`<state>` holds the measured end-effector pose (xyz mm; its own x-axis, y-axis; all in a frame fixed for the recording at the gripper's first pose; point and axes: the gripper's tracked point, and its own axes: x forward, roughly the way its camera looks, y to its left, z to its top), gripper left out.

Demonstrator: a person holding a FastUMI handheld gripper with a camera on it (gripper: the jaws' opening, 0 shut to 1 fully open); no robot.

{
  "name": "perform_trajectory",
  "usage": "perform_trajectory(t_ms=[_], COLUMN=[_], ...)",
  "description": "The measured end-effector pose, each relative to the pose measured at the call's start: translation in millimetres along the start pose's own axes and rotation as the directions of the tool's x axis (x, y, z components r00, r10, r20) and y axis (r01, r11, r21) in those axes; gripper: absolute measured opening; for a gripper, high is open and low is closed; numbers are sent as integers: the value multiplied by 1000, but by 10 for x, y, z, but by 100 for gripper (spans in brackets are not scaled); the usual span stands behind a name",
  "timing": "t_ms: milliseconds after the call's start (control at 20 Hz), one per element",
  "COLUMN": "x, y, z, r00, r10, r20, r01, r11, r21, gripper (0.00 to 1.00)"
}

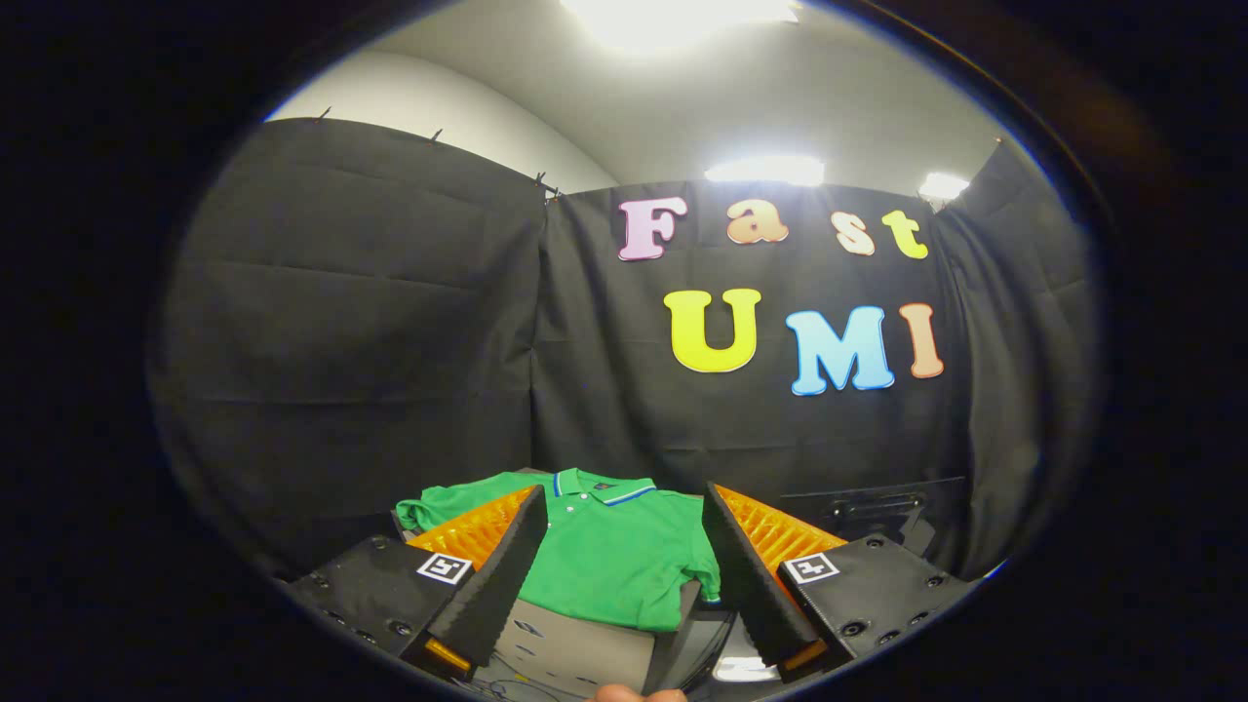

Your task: Put the clothes into the washing machine and then close the washing machine lid.

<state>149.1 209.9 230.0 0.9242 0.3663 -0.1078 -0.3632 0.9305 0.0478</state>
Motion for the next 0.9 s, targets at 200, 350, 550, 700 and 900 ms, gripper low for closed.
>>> perform_trajectory(t_ms=[200, 350, 550, 700, 900], x=[432, 762, 1195, 1405, 1620], y=[179, 401, 515, 658, 726], z=[16, -86, -276, -508, -689], r00=[996, 981, 969, 950, 929], r10=[25, 66, 25, 36, 15], r20=[-83, -182, -248, -310, -369], r01=[-25, -63, -37, -53, -42], r11=[1000, 998, 998, 998, 997], r21=[-2, 25, -44, -45, -65], gripper=[99, 99, 99, 100, 100])
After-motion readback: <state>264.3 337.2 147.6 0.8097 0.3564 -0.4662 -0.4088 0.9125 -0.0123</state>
